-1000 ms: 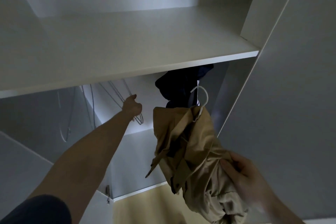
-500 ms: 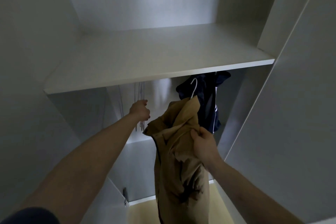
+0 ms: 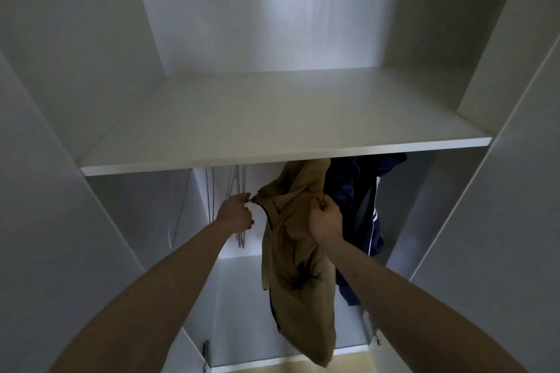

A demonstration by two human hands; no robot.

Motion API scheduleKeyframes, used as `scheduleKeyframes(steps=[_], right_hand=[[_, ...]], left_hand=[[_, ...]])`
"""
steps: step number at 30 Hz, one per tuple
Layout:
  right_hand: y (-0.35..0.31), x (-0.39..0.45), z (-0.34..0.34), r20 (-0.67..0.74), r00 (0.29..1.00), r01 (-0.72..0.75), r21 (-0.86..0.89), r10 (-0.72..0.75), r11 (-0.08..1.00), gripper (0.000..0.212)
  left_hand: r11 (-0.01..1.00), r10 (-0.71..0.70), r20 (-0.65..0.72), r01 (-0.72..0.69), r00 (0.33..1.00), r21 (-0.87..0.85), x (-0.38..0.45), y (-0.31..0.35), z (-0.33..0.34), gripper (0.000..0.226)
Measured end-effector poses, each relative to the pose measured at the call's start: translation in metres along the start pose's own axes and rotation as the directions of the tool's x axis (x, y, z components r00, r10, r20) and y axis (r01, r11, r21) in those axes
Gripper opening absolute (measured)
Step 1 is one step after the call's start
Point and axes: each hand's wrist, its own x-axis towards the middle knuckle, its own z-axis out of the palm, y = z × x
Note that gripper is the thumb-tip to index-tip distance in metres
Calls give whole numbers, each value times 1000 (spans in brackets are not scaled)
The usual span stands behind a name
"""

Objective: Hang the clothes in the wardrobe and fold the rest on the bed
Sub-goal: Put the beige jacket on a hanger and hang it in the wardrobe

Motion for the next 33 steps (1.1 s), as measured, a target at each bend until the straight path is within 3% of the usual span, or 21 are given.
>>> scheduleKeyframes(steps=[4,7,13,23,27,30,32,33], right_hand=[[-3,42,1,-35,999,12,-29,-13,1000,23],[-4,73,-7,-64,998,24,-73,-29,997,21],[-6,120,-26,-58,998,23,-204,-35,979,31],[29,144,-58,44,999,6,-479,17,878,40],[32,142,-70,23,1000,12,-519,1,855,40],[34,131,-69,-99,979,109,-479,-177,871,46],[37,121,-62,-162,890,317,-451,-426,834,36],[39,113,-55,-102,861,417,-419,-498,806,31]], left_hand=[[945,-109,31,113,994,-308,0,5,3,42],[940,-99,44,108,994,-324,1,7,5,30],[988,-1,29,5,1000,-155,4,3,10,54],[991,97,-76,-104,992,-90,2,-1,22,51],[953,-20,-67,-1,998,-304,3,3,25,46],[935,-85,-35,68,996,-348,4,5,24,24],[955,-67,-30,56,997,-291,2,4,26,21],[954,-73,-32,61,997,-293,1,3,27,19]])
